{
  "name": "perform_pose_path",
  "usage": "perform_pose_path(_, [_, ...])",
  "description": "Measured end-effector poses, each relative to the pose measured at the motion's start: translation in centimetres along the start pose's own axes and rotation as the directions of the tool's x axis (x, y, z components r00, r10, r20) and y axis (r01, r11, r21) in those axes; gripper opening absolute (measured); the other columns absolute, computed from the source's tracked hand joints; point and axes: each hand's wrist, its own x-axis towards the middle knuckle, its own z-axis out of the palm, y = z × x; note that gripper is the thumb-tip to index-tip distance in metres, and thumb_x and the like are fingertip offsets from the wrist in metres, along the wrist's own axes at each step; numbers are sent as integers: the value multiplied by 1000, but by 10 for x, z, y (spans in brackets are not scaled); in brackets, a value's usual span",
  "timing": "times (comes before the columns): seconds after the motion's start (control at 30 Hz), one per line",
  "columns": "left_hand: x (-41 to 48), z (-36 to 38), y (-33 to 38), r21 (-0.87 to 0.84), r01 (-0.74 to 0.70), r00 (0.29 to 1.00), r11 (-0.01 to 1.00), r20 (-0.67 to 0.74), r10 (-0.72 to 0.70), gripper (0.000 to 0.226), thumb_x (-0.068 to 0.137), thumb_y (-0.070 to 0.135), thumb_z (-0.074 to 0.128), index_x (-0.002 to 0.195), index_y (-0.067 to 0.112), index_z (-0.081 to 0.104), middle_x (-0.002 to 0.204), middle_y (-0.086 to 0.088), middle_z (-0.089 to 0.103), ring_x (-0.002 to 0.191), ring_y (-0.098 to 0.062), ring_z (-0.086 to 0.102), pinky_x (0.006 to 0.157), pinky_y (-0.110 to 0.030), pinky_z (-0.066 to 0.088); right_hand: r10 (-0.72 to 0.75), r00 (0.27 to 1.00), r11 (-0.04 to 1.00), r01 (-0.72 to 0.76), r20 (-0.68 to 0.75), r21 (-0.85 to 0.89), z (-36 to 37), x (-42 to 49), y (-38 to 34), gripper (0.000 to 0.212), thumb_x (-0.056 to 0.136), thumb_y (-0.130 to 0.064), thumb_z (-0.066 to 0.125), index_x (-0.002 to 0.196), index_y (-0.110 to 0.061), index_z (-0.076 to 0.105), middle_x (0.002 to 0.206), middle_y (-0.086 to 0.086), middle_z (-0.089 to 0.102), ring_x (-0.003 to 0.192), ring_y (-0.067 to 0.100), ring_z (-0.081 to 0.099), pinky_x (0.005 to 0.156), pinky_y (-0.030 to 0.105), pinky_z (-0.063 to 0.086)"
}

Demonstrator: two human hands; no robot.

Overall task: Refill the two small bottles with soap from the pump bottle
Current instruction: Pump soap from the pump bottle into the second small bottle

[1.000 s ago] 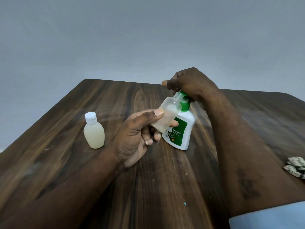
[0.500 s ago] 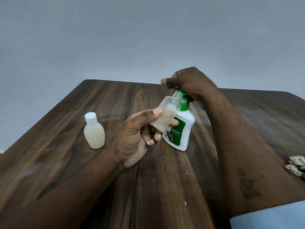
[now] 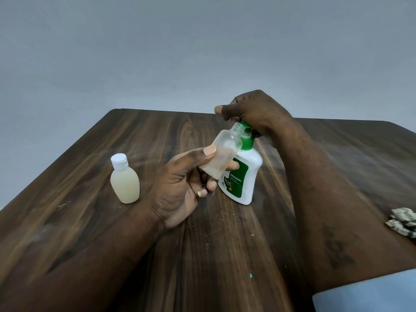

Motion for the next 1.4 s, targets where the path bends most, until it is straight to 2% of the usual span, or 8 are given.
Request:
perform_pose_path(0.17, [0, 0, 0, 1, 14, 1000, 1000, -6, -14, 36, 88, 36, 62, 105, 9, 79, 105, -22, 73, 52, -12, 50, 43, -17, 40, 32, 999, 999, -31, 37, -22, 3, 0, 1, 33, 85, -35, 84, 71, -11, 64, 64, 1, 55, 51, 16, 45, 52, 27, 38])
perform_pose_path(0.47, [1, -1, 0, -13, 10, 1000, 1000, -14, -11, 36, 90, 34, 62, 108, 6, 77, 109, -25, 72, 54, -12, 50, 44, -19, 39, -5, 1000, 1000, 5, -1, -26, 0, 2, 1, 50, 85, -47, 82, 96, 2, 74, 70, 4, 58, 61, 21, 48, 59, 33, 40])
perform_pose_path(0.57, [1, -1, 1, -13, 10, 1000, 1000, -14, -10, 38, 86, 35, 66, 108, 7, 77, 108, -24, 72, 53, -12, 50, 44, -18, 39, -8, 1000, 1000, 8, -1, -11, 2, 3, 1, 50, 85, -43, 83, 93, 5, 71, 69, 5, 55, 58, 21, 45, 56, 33, 36])
perform_pose_path(0.7, [1, -3, 0, -3, 9, 1000, 1000, -21, -9, 38, 91, 32, 63, 113, 3, 74, 107, -26, 71, 53, -13, 50, 43, -18, 42, 39, 999, 999, -38, 34, -21, 4, 2, 1, 31, 84, -37, 84, 82, -11, 66, 66, 3, 53, 55, 18, 43, 54, 30, 37])
perform_pose_path(0.97, [0, -2, 0, 0, 7, 1000, 1000, -19, -7, 37, 87, 33, 65, 110, 8, 76, 108, -23, 72, 55, -13, 49, 44, -18, 37, -6, 1000, 1000, 6, 10, -15, 2, 2, 2, 60, 85, -45, 83, 102, 10, 68, 73, 8, 54, 60, 21, 44, 58, 33, 37])
perform_pose_path(1.1, [0, -1, 1, -9, 9, 1000, 1000, -16, -9, 33, 85, 31, 65, 108, 10, 78, 107, -21, 72, 57, -14, 48, 46, -20, 36, -17, 1000, 1000, 17, -3, -11, 0, 0, 1, 57, 85, -43, 83, 103, 9, 70, 70, 4, 53, 56, 18, 43, 53, 30, 35])
perform_pose_path(1.27, [-1, -2, -1, -23, 18, 999, 1000, -32, -19, 36, 84, 28, 68, 112, 6, 75, 108, -26, 71, 59, -16, 48, 47, -20, 37, 0, 1000, 998, 1, 25, -55, 4, 0, 1, 41, 85, -42, 83, 88, -3, 70, 71, 6, 53, 61, 22, 44, 56, 32, 37])
perform_pose_path(1.4, [-1, -3, 0, -15, 23, 999, 1000, -37, -23, 34, 85, 27, 67, 111, 7, 75, 108, -26, 71, 59, -16, 47, 48, -21, 37, 7, 1000, 999, -6, 14, -52, 4, 1, 3, 53, 84, -43, 84, 98, 6, 72, 71, 4, 55, 60, 19, 45, 56, 31, 37])
